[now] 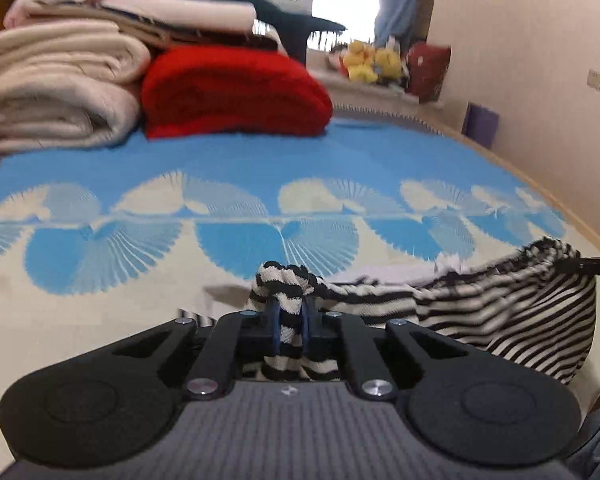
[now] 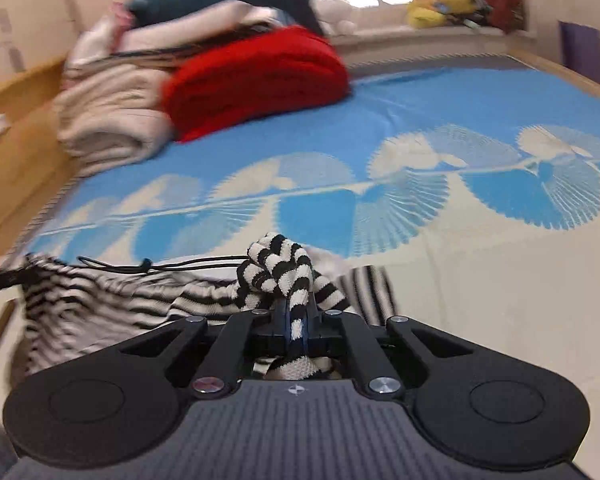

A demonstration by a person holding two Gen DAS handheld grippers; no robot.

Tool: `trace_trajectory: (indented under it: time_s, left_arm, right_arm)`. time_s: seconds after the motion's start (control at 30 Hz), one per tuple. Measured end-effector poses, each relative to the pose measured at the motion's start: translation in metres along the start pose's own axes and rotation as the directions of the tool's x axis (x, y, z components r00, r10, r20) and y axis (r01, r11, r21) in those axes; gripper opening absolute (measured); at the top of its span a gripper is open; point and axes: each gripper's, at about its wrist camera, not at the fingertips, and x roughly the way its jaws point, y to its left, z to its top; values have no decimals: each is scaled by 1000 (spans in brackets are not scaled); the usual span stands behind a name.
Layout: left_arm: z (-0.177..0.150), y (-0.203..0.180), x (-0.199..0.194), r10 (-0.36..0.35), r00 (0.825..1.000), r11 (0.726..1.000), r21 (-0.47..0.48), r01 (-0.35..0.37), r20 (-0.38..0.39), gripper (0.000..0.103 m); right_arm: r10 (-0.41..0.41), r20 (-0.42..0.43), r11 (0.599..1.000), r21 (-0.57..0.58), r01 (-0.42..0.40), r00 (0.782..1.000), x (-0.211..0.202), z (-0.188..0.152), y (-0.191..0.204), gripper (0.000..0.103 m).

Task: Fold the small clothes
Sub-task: 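Grasp the striped fabric edge with the left gripper while the right gripper grasps it too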

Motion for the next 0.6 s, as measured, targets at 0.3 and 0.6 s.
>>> trace_trajectory:
  time_s: [0.3,0.6]
  left_arm:
    - [48,25,71,134,991,988,-71,-136,-27,10]
    - [52,35,84,90,994,995,-26,-92,-53,9]
  right_arm:
    - [-75,-12,977,200,75,997,80,43,-21,4]
    - [-109,19,973,207,102,994,82,54,-13,4]
